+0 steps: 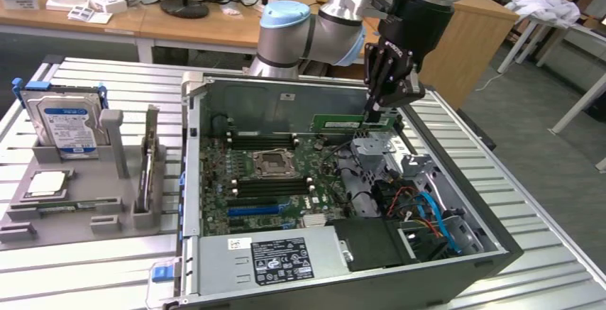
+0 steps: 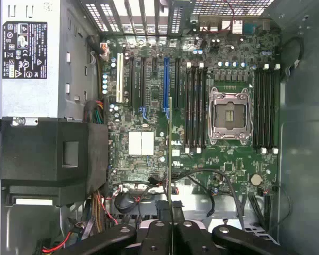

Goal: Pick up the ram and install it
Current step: 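Pick up the ram and move it above insertion slot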

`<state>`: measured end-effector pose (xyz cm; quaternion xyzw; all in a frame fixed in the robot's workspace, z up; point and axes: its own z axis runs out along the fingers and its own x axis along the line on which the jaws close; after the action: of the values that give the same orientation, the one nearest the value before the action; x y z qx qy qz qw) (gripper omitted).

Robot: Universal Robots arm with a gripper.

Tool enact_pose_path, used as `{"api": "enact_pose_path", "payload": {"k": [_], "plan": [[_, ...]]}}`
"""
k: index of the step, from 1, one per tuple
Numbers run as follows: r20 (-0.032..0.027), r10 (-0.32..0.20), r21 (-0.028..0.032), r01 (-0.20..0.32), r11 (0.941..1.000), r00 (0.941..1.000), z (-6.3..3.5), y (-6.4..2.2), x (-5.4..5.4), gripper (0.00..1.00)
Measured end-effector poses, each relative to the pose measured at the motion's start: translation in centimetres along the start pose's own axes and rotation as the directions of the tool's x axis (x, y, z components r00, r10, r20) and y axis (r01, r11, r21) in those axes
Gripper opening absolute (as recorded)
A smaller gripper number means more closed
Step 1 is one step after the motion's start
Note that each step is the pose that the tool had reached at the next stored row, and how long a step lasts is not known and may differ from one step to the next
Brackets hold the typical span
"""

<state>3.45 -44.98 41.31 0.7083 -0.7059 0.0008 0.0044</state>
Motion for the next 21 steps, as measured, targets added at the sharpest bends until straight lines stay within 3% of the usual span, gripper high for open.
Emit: {"api": "enact_pose_path", "payload": {"k": [13,21], "plan": [[0.0000,0.000,-0.0001,0.000,1.0000,1.0000,0.00,0.12,0.0,0.12],[0.0000,0.000,0.0000,0.000,1.0000,1.0000,0.00,1.16,0.0,0.12]]}}
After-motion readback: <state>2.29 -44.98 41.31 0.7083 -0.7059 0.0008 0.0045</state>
